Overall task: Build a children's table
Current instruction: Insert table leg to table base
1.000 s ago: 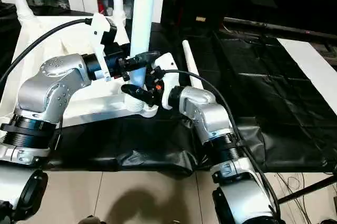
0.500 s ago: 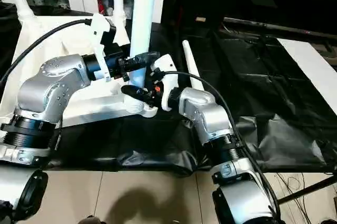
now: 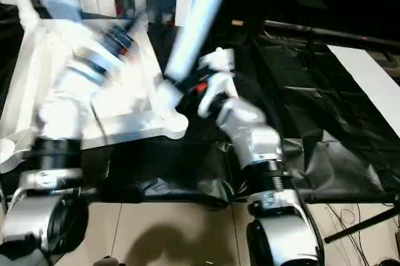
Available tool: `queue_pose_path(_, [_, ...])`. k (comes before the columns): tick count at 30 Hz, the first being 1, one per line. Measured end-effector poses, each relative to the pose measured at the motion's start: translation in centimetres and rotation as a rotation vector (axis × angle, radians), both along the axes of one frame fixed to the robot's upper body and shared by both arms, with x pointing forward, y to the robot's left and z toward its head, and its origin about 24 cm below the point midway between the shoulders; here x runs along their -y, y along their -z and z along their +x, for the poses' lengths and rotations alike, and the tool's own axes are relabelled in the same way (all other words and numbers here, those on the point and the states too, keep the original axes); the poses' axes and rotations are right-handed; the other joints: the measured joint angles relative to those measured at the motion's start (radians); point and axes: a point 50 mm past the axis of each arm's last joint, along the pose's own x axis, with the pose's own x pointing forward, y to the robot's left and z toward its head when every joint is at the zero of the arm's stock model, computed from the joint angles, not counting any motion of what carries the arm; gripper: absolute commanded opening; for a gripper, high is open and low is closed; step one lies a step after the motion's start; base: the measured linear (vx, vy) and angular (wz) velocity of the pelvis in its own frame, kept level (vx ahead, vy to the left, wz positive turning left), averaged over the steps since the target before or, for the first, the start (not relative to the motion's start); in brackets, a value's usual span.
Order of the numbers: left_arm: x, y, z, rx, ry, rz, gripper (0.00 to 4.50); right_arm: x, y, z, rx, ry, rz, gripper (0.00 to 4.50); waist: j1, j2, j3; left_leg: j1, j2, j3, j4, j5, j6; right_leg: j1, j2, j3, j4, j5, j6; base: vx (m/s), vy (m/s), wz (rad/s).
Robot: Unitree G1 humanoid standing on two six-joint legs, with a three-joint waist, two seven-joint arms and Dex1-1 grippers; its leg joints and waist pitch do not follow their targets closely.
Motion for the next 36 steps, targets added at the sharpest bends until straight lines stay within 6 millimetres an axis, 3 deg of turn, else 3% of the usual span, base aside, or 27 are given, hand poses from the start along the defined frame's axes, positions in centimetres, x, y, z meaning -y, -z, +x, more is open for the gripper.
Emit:
queue_pose_path(1, [-0.3,0.1,0.0,0.004,-0.005,0.034,2.86,0.4,0.1,0.2,-0.007,0.03,-0.017,1.87,-0.001,0.0,0.0,0.0,0.0,0.0,0.0,0.0,0.0,0.0,0.0,0.0,0.0,0.0,0.0,0.0,0.0,0.0])
queue_pose_path(4, [-1.0,2.1,0.2,0.027,-0.091,0.447,2.86,2.2,1.0,0.7,-0.033,0.115,-0.127,1.86,0.0,0.002,0.0,0.001,0.0,0.0,0.0,0.0,0.0,0.002,0.0,0.0,-0.001,0.001,0.002,0.0,0.0,0.0])
queue_pose_path(6, [-1.1,5.6,0.1,0.04,-0.078,0.86,2.86,3.5,1.6,0.7,-0.037,0.143,-0.211,1.86,0.0,0.003,0.0,0.001,0.0,-0.001,0.0,0.0,-0.001,0.002,0.0,0.001,-0.002,0.002,0.004,0.0,0.0,0.0])
queue_pose_path(9, [-1.1,10.8,-0.8,-0.029,0.066,1.143,2.86,4.2,2.6,0.3,-0.065,0.145,-0.246,1.86,-0.002,0.003,0.0,0.001,0.0,0.0,0.0,0.0,-0.002,0.001,0.0,0.001,-0.002,0.003,0.005,0.0,0.0,0.0])
queue_pose_path(11, [-0.9,12.5,-1.3,-0.059,0.16,1.215,2.86,4.2,3.3,-0.2,-0.092,0.121,-0.257,1.86,-0.002,0.005,0.001,0.001,0.0,0.0,0.0,0.0,-0.002,0.001,0.0,0.001,-0.001,0.003,0.004,0.0,0.0,0.0])
queue_pose_path(14, [-1.5,13.3,-1.3,-0.088,0.187,1.301,2.86,4.6,4.1,-0.7,-0.12,0.117,-0.279,1.86,-0.003,0.006,0.002,0.002,0.0,0.0,0.0,0.0,-0.001,0.001,0.0,0.001,0.0,0.004,0.003,0.0,0.0,0.0])
queue_pose_path(15, [-1.8,13.5,-1.2,-0.103,0.184,1.325,2.59,4.7,4.2,-0.7,-0.125,0.114,-0.285,1.86,-0.005,0.006,0.002,0.002,0.0,0.0,0.0,-0.001,-0.002,0.001,0.0,0.001,0.0,0.005,0.002,0.0,0.0,0.0])
queue_pose_path(20, [-3.2,14.7,-0.9,-0.158,0.184,1.428,2.31,4.2,4.7,-1.1,-0.133,0.072,-0.299,1.86,-0.003,0.009,0.002,0.003,0.0,0.0,0.0,0.0,-0.002,0.002,0.0,0.001,-0.001,0.008,0.001,0.0,0.0,0.0])
queue_pose_path(36, [-4.4,14.8,0.1,-0.233,0.162,1.479,0.99,3.1,4.8,-1.7,-0.126,0.02,-0.311,1.86,0.001,0.014,0.004,0.003,0.0,-0.001,0.0,0.001,-0.002,0.002,0.0,0.001,-0.001,0.009,0.001,0.0,0.0,0.0])
